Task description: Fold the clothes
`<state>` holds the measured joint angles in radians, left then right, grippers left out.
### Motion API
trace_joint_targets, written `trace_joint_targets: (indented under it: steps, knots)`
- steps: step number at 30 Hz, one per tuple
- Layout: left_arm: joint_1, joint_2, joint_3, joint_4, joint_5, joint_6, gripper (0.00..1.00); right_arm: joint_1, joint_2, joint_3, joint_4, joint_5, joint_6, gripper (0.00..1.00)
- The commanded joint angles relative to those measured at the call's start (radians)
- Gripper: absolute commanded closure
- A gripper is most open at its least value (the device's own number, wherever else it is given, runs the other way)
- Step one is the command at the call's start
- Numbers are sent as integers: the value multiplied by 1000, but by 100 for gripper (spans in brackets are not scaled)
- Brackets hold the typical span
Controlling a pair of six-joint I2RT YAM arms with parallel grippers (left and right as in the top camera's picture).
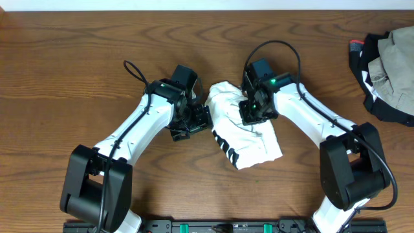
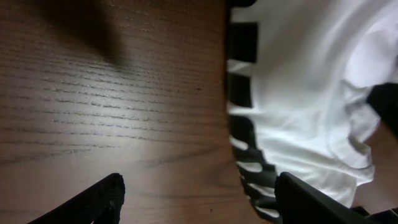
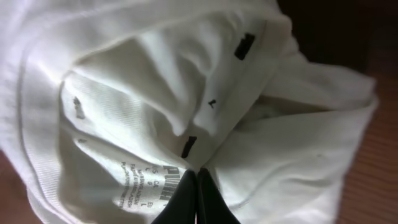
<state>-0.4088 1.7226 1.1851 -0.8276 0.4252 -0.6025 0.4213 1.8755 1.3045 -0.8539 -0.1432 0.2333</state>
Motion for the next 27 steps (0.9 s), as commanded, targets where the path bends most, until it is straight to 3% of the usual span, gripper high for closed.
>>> trace_joint_targets:
  steps: [1,13,27]
  knots:
    - [3,-4,-3,0,-19,-1,21,6,-2,56,-27,145,45,99]
    - [3,-4,-3,0,-27,-1,21,6,-2,200,-249,329,142,99]
    - [3,-4,-3,0,-25,-1,20,6,-2,206,-458,352,223,99]
